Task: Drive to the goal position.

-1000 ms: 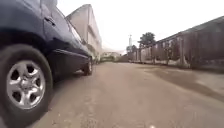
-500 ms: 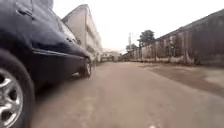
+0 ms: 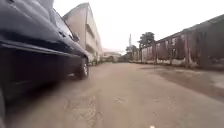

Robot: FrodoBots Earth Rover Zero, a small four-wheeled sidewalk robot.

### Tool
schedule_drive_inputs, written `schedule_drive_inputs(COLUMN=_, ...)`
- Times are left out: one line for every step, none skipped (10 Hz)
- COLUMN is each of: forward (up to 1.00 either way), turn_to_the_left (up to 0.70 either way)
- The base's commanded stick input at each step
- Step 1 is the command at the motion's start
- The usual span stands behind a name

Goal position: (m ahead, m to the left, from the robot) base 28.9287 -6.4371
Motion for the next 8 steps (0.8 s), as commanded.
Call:
schedule_drive_inputs(forward=0.7, turn_to_the_left=0.0)
schedule_drive_inputs(forward=0.7, turn_to_the_left=0.0)
schedule_drive_inputs(forward=0.7, turn_to_the_left=0.0)
schedule_drive_inputs(forward=0.7, turn_to_the_left=0.0)
schedule_drive_inputs(forward=0.7, turn_to_the_left=0.0)
schedule_drive_inputs(forward=0.7, turn_to_the_left=0.0)
schedule_drive_inputs(forward=0.7, turn_to_the_left=0.0)
schedule_drive_inputs(forward=0.7, turn_to_the_left=0.0)
